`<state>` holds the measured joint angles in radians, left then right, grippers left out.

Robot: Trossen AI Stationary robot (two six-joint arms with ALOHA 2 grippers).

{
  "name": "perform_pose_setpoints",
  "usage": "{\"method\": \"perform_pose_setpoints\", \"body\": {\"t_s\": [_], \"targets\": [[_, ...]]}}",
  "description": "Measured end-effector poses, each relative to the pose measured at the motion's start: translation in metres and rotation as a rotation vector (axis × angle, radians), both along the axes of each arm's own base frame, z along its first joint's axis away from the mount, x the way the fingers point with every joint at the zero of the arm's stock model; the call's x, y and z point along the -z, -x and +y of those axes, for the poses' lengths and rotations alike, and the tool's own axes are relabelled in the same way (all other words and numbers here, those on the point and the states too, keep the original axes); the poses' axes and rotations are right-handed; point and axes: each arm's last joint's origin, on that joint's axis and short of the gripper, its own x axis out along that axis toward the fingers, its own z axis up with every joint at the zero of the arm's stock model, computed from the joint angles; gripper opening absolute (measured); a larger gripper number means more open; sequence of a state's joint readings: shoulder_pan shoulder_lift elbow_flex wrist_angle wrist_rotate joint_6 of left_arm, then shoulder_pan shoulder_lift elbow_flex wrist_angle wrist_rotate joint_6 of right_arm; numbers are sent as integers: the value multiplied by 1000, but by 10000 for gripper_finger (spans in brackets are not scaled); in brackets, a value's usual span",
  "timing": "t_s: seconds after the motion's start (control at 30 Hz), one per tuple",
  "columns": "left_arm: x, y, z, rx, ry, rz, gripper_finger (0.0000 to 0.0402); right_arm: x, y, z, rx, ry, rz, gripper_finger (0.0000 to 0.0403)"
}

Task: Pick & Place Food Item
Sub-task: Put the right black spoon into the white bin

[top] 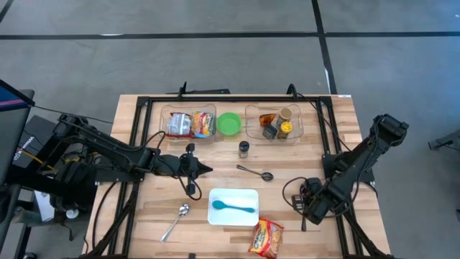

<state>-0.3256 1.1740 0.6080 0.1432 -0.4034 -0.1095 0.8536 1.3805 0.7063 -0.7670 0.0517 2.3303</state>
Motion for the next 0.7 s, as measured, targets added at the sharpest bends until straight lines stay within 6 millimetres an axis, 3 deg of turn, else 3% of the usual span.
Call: {"method": "perform_pose_setpoints", "body": {"t_s": [0.23,0.7], "targets": [[-1,0,0,6,-10,-10,4,0,-2,3,-88,-12,-28,45],[-2,-1,0,9,-15,-18,4,0,-2,2,-5,-21,-19,45]]}}
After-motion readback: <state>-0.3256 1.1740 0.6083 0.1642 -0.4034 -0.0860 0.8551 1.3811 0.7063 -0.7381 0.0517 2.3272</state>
